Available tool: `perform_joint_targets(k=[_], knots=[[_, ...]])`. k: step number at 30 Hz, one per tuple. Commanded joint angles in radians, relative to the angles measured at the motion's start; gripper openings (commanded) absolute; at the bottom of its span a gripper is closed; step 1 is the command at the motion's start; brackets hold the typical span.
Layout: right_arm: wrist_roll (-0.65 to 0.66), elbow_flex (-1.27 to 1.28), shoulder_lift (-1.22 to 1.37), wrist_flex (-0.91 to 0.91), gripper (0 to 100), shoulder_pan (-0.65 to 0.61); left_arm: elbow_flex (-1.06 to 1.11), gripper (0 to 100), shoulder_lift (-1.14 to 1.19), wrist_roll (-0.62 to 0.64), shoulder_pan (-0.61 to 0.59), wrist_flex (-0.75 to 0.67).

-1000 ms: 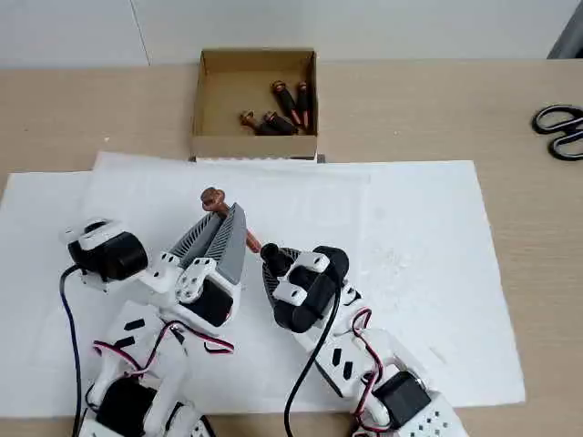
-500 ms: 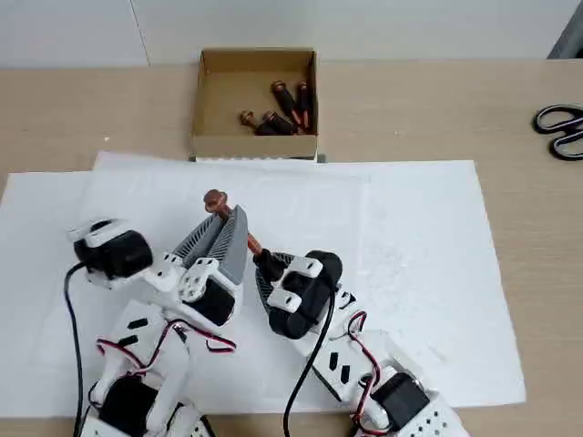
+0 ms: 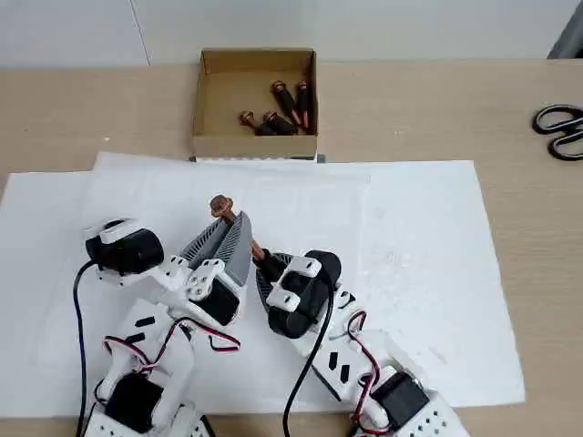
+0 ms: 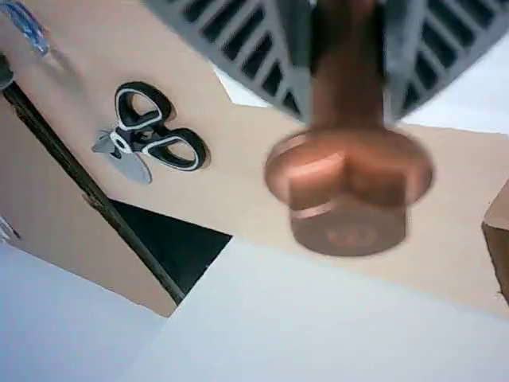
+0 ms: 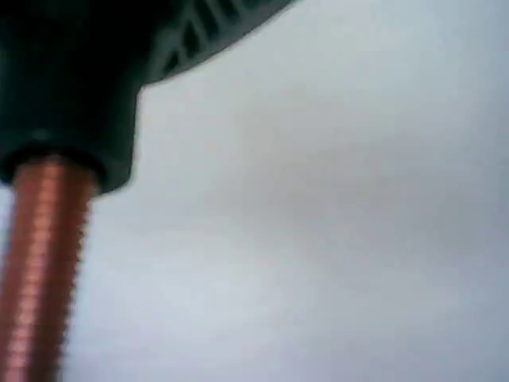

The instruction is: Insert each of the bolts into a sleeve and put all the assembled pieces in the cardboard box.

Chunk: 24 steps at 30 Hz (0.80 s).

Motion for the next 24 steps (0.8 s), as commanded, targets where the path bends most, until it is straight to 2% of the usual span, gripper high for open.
perform_joint_targets(k=[1, 6, 16, 21, 24], knots=[[0.002, -0.058, -0.018, -0.028, 0.4, -0.005, -0.001, 1, -0.008, 0.008, 0.021, 0.002], [0.003, -0.06, -0.018, -0.03, 0.4, -0.005, -0.002, 1, -0.008, 0.003, 0.098, 0.043], [0.003, -0.101, -0.018, -0.025, 0.4, -0.002, -0.007, 1, -0.009, -0.069, 0.115, 0.186], [0.003, -0.101, -0.018, -0.028, 0.4, -0.002, 0.001, 1, -0.008, -0.072, 0.184, 0.222], [0.003, -0.114, -0.018, -0.03, 0.4, -0.002, 0.042, 1, -0.009, -0.121, 0.209, 0.285]])
